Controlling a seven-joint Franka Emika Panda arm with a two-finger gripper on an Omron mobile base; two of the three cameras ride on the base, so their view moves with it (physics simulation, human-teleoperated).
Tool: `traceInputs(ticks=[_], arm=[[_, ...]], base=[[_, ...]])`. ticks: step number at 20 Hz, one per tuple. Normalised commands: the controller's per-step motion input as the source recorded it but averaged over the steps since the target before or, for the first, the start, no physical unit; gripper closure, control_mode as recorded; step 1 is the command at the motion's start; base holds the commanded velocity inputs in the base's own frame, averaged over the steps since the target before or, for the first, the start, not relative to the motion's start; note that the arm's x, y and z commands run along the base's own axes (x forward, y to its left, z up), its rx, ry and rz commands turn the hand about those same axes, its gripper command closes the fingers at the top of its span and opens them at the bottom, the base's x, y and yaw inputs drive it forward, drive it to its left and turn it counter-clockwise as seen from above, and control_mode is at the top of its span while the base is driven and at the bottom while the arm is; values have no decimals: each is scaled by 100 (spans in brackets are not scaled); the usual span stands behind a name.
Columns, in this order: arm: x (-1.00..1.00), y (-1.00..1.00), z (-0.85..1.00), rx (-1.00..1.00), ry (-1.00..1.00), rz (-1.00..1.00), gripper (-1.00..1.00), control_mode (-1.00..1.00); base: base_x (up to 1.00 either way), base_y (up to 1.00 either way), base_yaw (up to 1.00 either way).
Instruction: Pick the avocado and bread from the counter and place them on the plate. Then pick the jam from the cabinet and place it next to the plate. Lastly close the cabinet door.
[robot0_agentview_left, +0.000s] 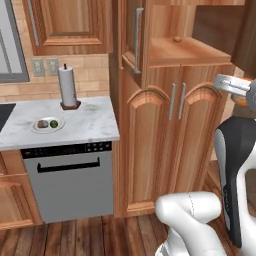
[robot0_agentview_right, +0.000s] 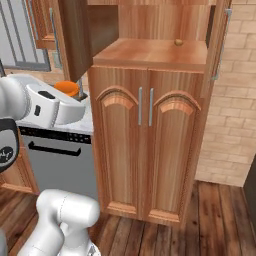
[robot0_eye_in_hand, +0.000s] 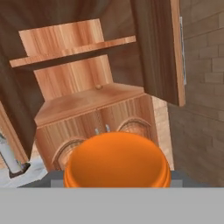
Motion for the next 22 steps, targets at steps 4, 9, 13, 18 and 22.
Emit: traceInputs(ticks=[4,9,13,18,22], arm=[[0,0,0,0,0,0,100,100],[0,0,0,0,0,0,100,100],[0,0,0,0,0,0,100,100],[0,0,0,0,0,0,100,100],[0,0,0,0,0,0,100,100]], base=[[-34,51,-16],[-27,55,-16],[-22,57,-16],[-22,58,-16],[-6,53,-11]])
